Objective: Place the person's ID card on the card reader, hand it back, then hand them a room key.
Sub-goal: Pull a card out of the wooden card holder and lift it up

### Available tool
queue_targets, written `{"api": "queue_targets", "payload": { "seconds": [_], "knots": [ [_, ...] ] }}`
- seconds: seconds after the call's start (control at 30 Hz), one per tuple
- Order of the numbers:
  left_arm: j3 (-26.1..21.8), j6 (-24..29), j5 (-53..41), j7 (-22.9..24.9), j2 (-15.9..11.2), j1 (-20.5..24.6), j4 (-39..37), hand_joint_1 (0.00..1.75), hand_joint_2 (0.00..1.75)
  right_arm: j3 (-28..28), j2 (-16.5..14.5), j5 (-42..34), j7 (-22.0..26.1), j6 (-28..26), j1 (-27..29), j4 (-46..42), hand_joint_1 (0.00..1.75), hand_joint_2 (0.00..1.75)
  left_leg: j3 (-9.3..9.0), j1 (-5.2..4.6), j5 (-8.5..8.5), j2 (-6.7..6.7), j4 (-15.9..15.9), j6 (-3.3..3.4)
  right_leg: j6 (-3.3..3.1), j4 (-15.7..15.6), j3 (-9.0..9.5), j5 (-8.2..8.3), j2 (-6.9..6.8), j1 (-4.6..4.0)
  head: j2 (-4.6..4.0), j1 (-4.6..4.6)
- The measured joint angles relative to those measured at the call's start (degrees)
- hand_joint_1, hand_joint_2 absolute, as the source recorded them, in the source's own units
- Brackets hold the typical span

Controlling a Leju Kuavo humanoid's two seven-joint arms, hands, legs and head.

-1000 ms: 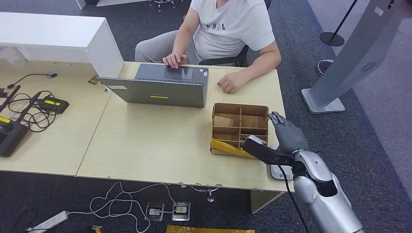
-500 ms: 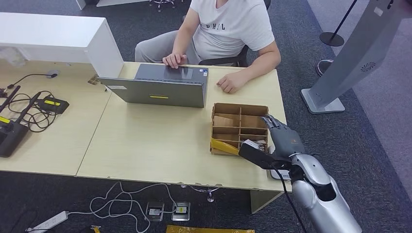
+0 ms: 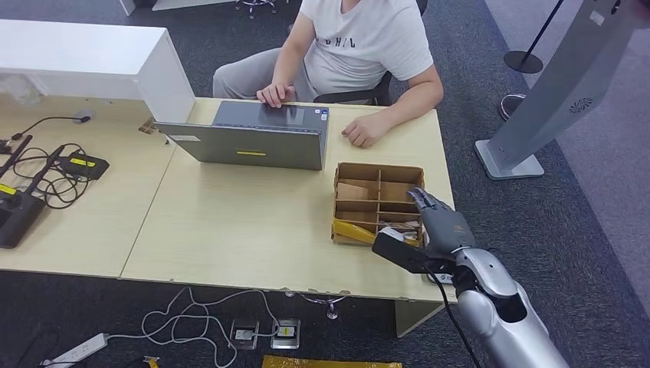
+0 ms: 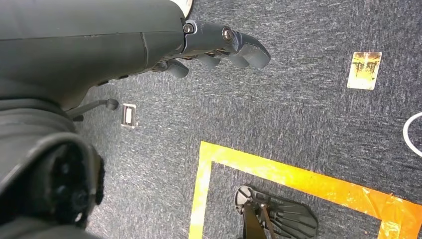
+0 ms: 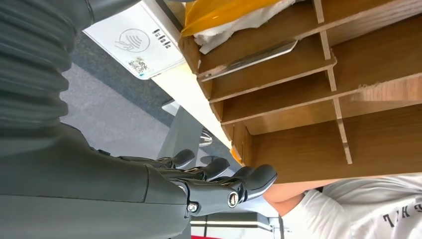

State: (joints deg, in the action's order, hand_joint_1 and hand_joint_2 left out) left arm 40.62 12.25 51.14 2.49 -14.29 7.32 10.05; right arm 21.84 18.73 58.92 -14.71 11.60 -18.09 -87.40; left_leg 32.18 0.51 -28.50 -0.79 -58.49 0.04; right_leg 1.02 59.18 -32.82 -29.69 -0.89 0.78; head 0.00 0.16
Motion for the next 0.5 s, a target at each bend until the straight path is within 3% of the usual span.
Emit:
{"api": "queue_targets", "payload": {
  "seconds": [0.5],
  "knots": [
    [0.61,-0.19,0.0,0.0,-0.01,0.02,0.0,0.0,0.0,2.43,-0.09,0.43,-0.24,-3.81,0.21,1.72,0.0,1.75,0.01,0.0,0.0,0.0,0.0,0.0,0.0,0.0,0.0,0.0,0.0,0.0,0.0,0.0]
  ]
}}
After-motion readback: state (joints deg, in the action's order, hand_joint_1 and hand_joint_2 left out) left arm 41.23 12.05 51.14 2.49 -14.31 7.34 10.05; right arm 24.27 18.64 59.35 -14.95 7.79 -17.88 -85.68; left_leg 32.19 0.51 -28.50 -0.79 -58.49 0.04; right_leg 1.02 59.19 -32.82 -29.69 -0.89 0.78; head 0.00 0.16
